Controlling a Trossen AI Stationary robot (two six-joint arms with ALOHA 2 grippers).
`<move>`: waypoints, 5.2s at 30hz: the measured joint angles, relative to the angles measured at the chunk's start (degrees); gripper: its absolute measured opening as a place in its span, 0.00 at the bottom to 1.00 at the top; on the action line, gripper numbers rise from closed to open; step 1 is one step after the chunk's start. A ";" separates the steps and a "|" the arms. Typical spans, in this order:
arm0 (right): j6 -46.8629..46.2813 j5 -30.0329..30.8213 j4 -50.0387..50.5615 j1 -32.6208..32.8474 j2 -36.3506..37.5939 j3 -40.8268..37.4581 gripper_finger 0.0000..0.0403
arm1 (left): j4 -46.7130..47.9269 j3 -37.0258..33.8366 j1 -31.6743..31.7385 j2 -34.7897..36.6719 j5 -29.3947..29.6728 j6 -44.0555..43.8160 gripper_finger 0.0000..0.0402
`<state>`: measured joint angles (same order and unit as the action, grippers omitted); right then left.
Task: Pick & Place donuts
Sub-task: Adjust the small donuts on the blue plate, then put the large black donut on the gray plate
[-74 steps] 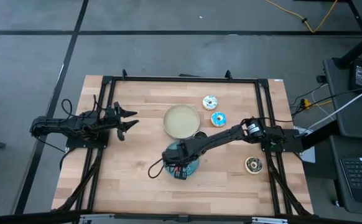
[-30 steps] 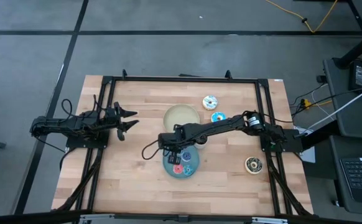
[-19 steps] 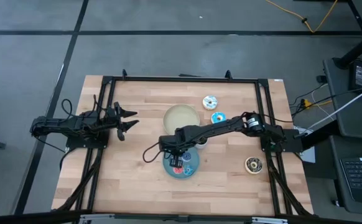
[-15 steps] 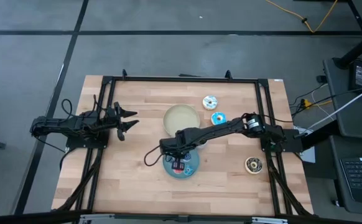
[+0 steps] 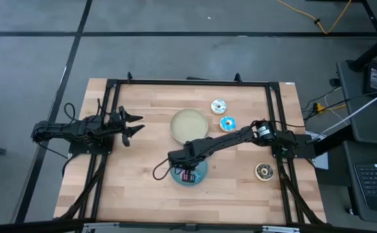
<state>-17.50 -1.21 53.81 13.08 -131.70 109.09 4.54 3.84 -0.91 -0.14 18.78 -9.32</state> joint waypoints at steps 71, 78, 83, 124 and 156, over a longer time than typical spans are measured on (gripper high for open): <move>-1.60 5.26 7.31 0.07 -0.76 4.68 0.01 | 0.02 0.01 -0.01 0.00 0.01 0.00 0.49; -3.34 10.61 13.92 0.22 -0.74 11.77 0.03 | 0.02 0.00 -0.02 0.02 0.01 0.00 0.49; -5.11 12.33 15.80 0.15 -0.39 15.21 0.03 | 0.02 0.00 -0.02 0.01 0.01 0.00 0.49; -31.09 6.76 14.28 3.06 46.95 -37.61 0.42 | 0.15 0.01 -0.01 0.00 -0.02 0.00 0.49; -40.81 -1.34 14.24 8.84 68.09 -61.88 0.42 | 0.02 0.01 -0.01 0.01 -0.43 0.00 0.49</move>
<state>-58.31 -2.55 68.05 21.92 -63.61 47.21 4.56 3.85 -0.92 -0.13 18.35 -9.32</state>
